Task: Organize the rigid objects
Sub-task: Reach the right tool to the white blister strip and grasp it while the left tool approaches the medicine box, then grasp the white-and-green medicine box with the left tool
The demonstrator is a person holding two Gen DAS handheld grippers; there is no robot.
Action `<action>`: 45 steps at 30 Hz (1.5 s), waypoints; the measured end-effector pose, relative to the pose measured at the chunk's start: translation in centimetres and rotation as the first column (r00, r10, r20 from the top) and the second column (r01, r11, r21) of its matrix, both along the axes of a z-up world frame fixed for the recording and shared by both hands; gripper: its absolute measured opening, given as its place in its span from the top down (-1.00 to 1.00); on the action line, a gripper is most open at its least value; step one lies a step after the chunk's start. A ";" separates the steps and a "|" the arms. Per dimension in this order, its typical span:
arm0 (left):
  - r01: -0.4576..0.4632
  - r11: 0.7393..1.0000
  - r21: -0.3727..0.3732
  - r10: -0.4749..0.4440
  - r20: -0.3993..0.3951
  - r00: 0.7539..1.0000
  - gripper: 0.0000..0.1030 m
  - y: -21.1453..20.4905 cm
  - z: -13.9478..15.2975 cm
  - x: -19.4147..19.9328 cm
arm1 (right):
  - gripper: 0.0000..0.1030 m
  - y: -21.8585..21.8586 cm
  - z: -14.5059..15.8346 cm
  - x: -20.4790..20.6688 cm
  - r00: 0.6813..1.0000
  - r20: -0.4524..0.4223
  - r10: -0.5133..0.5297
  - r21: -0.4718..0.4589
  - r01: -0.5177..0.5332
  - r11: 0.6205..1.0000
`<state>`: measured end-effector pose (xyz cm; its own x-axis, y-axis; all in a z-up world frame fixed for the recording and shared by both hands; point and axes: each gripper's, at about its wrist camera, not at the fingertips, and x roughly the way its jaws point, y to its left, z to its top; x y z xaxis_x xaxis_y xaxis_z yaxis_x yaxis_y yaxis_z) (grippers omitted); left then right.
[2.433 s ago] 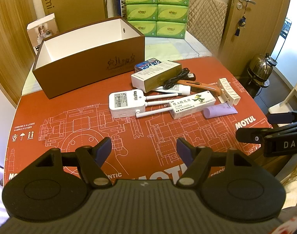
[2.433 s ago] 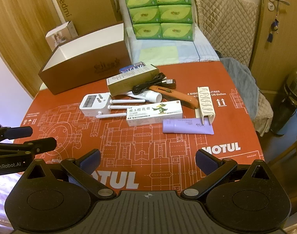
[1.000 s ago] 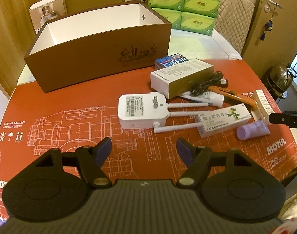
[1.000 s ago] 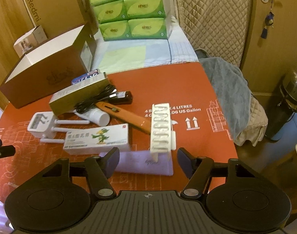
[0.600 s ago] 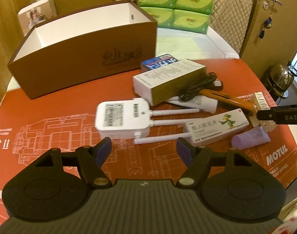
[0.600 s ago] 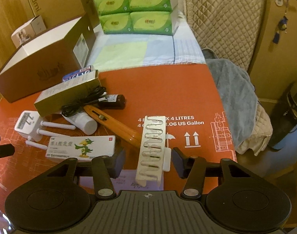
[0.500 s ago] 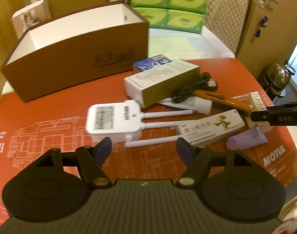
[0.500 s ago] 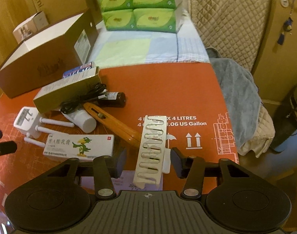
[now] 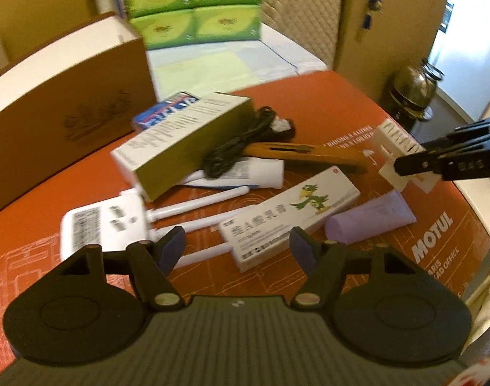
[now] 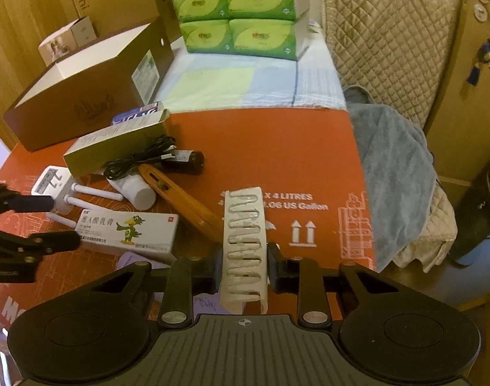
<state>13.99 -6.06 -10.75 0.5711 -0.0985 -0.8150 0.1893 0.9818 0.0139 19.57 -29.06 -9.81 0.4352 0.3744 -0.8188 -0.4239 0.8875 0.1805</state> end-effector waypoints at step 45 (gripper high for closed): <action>-0.016 1.000 -0.009 0.015 -0.113 0.993 0.35 -3.8 -2.4 -4.4 | 0.52 -5.6 -0.9 -5.1 0.999 -0.046 -0.004 0.048 0.006 0.999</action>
<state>9.57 -9.82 -13.15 0.4771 -0.0990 -0.8733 0.1738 0.9846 -0.0166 14.46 -34.63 -10.70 0.3992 0.4114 -0.8193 -0.4097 0.8795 0.2420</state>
